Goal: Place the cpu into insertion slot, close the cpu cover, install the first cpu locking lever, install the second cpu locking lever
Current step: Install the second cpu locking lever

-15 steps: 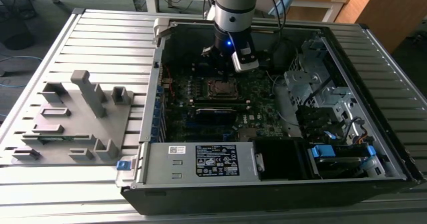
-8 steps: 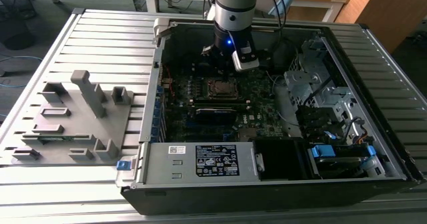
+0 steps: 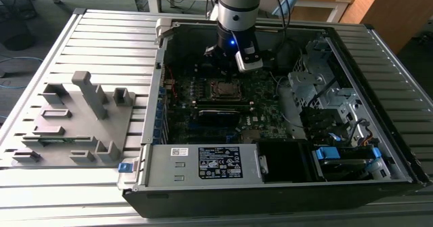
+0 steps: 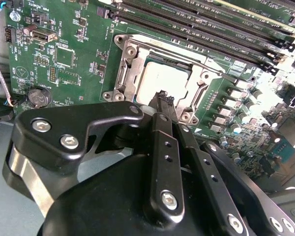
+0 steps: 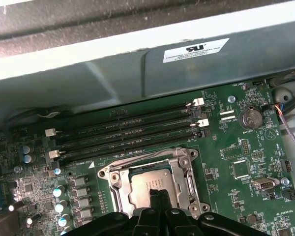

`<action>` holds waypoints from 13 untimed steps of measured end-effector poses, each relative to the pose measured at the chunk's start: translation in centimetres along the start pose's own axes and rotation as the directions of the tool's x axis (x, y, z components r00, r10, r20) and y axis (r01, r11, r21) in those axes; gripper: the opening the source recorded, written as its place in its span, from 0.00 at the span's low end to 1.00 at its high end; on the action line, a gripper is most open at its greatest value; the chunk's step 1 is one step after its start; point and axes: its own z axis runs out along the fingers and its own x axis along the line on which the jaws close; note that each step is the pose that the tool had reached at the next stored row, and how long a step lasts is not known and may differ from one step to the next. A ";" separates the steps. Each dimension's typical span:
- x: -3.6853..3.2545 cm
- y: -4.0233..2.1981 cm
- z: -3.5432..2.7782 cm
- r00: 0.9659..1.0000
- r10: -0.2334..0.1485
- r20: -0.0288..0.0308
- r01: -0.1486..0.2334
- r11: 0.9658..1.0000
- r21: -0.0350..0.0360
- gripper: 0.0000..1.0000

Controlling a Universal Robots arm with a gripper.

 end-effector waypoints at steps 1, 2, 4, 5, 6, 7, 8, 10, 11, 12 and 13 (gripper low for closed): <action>0.00 0.00 -0.02 1.000 0.000 0.000 0.000 1.000 0.000 0.11; 0.00 0.00 -0.03 1.000 0.000 0.000 0.000 1.000 0.000 0.11; 0.00 0.00 -0.04 1.000 0.000 0.000 0.000 1.000 0.000 0.11; 0.00 0.00 -0.04 1.000 0.000 0.000 0.000 1.000 0.000 0.11; -0.01 -0.03 -0.05 1.000 0.000 0.000 0.000 1.000 0.000 0.11; -0.02 -0.07 -0.06 1.000 0.000 0.000 0.000 1.000 0.000 0.11; -0.03 -0.11 -0.05 1.000 0.000 0.000 0.000 1.000 0.000 0.11; -0.04 -0.16 -0.05 1.000 0.000 0.000 0.000 1.000 0.000 0.11; -0.04 -0.16 -0.05 1.000 0.000 0.000 0.000 1.000 0.000 0.11; -0.04 -0.16 -0.05 1.000 0.000 0.000 0.000 1.000 0.000 0.11; -0.04 -0.16 -0.06 1.000 0.000 0.000 0.000 1.000 0.000 0.11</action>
